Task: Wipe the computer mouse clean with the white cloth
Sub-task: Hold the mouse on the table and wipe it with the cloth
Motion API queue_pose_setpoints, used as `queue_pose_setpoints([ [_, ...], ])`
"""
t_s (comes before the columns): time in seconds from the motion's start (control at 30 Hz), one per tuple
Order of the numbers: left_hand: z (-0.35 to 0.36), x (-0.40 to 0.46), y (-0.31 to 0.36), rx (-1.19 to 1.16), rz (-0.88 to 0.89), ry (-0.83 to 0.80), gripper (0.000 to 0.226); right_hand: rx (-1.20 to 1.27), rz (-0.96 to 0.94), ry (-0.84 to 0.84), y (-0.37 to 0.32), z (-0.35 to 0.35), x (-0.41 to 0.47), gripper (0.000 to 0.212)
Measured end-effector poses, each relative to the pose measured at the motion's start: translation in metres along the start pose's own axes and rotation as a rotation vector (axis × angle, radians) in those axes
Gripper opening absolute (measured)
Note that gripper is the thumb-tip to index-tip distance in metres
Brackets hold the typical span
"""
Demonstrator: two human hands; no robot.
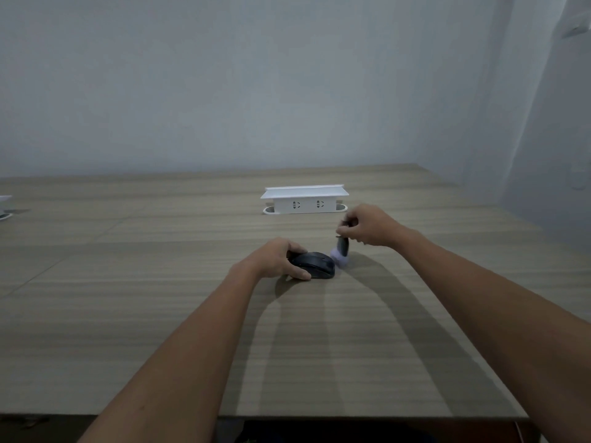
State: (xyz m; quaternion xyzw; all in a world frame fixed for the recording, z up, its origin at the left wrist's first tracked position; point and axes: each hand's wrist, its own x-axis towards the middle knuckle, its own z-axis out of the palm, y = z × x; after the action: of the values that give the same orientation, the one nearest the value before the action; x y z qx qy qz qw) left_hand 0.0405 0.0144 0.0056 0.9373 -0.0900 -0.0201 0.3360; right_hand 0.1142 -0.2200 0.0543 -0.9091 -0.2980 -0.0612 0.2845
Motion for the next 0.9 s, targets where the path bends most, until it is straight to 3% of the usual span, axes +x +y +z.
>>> queue_pose_setpoints([
  [0.13, -0.001, -0.001, 0.000, 0.013, 0.010, -0.001, 0.046, 0.293, 0.006, -0.002, -0.005, 0.002, -0.002, 0.022],
  [0.3, 0.000, -0.002, 0.004, 0.033, 0.004, 0.010, 0.054, 0.026, 0.051, -0.046, 0.001, -0.002, -0.003, 0.018],
  [0.43, -0.001, -0.003, 0.006, 0.032, -0.001, 0.003, 0.046, 0.266, 0.012, 0.000, -0.004, -0.001, -0.003, 0.022],
  [0.6, 0.003, -0.003, 0.006, 0.049, -0.004, 0.045, 0.047, 0.009, 0.027, -0.012, -0.003, -0.003, -0.005, 0.016],
  [0.77, 0.006, -0.004, 0.010, 0.075, -0.007, 0.083, 0.047, 0.237, -0.005, -0.027, -0.009, -0.001, -0.007, 0.020],
  [0.9, 0.009, -0.005, 0.011, 0.076, -0.015, 0.105, 0.044, -0.025, 0.003, -0.009, -0.007, -0.003, -0.009, 0.014],
])
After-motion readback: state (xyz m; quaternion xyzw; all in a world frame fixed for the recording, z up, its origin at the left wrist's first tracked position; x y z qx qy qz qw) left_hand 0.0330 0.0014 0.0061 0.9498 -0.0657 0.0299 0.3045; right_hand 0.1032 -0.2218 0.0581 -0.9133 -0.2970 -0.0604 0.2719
